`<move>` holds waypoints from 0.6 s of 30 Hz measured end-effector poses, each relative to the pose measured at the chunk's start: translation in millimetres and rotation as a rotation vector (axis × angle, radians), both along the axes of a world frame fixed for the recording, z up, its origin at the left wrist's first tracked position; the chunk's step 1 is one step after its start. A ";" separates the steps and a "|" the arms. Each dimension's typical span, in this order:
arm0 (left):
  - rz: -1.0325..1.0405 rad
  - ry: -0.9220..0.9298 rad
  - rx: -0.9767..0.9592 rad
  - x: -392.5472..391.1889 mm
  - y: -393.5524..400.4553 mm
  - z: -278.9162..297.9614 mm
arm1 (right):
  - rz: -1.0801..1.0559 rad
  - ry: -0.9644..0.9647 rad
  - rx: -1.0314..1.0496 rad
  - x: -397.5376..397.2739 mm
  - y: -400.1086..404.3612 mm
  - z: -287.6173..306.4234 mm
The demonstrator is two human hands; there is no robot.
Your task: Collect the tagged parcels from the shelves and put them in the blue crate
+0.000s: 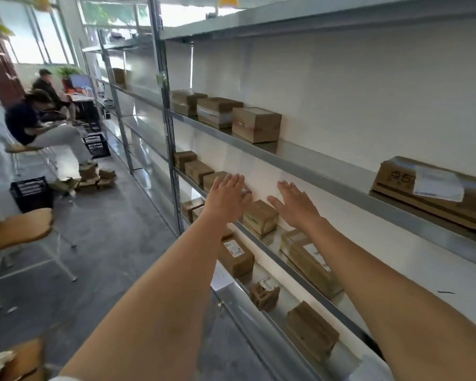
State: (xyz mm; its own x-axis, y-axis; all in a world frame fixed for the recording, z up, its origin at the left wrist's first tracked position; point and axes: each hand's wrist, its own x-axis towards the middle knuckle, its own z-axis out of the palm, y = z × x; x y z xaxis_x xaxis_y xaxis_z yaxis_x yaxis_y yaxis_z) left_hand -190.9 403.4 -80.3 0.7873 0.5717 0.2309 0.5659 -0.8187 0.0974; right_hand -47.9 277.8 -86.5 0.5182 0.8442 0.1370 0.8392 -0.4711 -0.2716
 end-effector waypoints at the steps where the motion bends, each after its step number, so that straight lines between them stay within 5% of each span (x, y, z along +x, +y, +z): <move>1: 0.012 -0.021 -0.012 0.9 11.3 1.7 | 0.011 -0.002 0.008 2.1 13.8 2.5; 18: -0.023 -0.118 -0.083 61.9 226.7 17.3 | -0.164 -0.020 0.439 87.0 223.2 55.8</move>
State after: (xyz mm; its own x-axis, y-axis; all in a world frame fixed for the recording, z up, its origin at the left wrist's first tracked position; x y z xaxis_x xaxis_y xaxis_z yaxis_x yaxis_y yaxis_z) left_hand -129.0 630.2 -63.0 0.7707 0.5746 0.2752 0.5274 -0.8178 0.2305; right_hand 39.1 501.1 -30.7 0.6331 0.6113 0.4748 0.7708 -0.4416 -0.4592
